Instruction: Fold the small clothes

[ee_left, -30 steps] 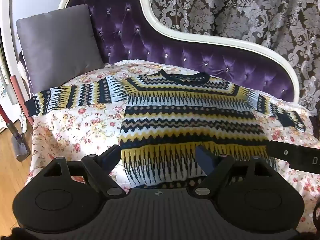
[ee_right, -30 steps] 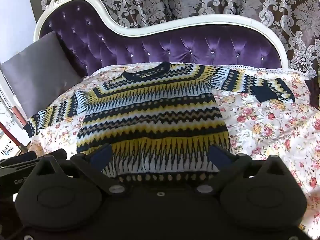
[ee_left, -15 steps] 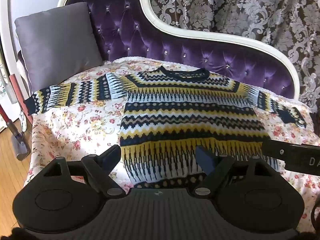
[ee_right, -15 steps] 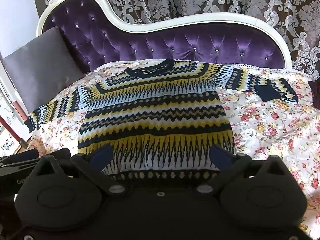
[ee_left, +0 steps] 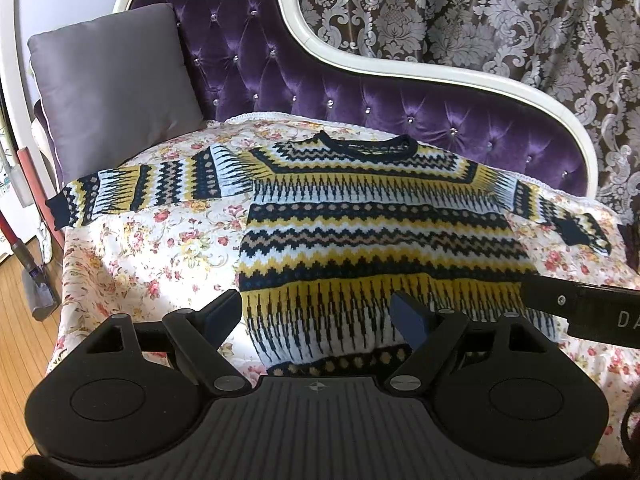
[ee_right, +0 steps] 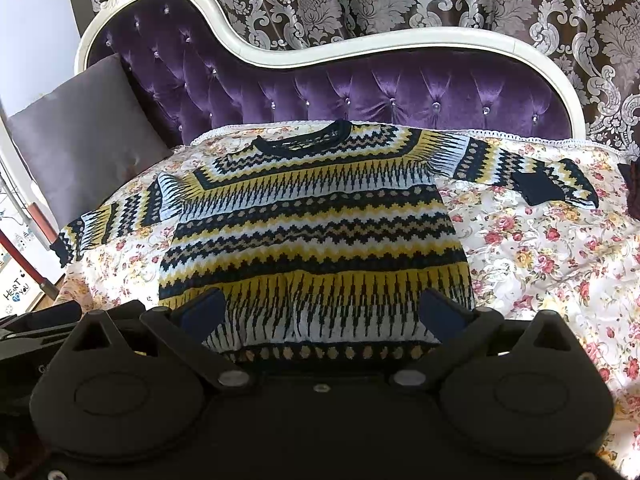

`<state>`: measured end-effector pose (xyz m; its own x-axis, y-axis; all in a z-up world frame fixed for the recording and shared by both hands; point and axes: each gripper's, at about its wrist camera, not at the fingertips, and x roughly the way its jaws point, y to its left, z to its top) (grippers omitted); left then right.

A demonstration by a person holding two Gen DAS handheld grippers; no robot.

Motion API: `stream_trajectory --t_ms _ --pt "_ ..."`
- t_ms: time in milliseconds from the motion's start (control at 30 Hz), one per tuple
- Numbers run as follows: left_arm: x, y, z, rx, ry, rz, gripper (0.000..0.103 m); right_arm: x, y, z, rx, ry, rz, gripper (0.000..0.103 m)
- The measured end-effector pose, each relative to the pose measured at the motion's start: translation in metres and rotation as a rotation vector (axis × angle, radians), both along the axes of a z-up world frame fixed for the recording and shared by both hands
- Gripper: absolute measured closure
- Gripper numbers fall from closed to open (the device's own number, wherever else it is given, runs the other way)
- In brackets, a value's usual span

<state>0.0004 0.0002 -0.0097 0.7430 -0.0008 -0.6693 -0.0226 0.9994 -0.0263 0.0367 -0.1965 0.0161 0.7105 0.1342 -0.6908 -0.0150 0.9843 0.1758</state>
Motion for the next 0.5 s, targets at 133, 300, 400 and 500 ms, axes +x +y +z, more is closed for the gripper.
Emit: stream_trajectory --t_ms 133,300,400,500 --pt "0.0 -0.0003 -0.0001 0.001 0.001 -0.003 0.022 -0.0015 0.0018 0.0001 0.001 -0.002 0.001 0.001" --pt "-0.0004 -0.0005 -0.0006 0.001 0.004 -0.008 0.022 -0.0035 0.0038 0.0001 0.001 -0.005 -0.001 0.001" --pt "-0.0004 -0.0012 -0.0005 0.002 0.004 -0.009 0.022 -0.0046 0.0045 0.0004 0.005 -0.008 -0.001 0.001" --pt "-0.0005 -0.0012 -0.0005 0.003 0.005 -0.012 0.022 -0.005 0.0045 0.0006 0.006 -0.009 -0.002 0.001"
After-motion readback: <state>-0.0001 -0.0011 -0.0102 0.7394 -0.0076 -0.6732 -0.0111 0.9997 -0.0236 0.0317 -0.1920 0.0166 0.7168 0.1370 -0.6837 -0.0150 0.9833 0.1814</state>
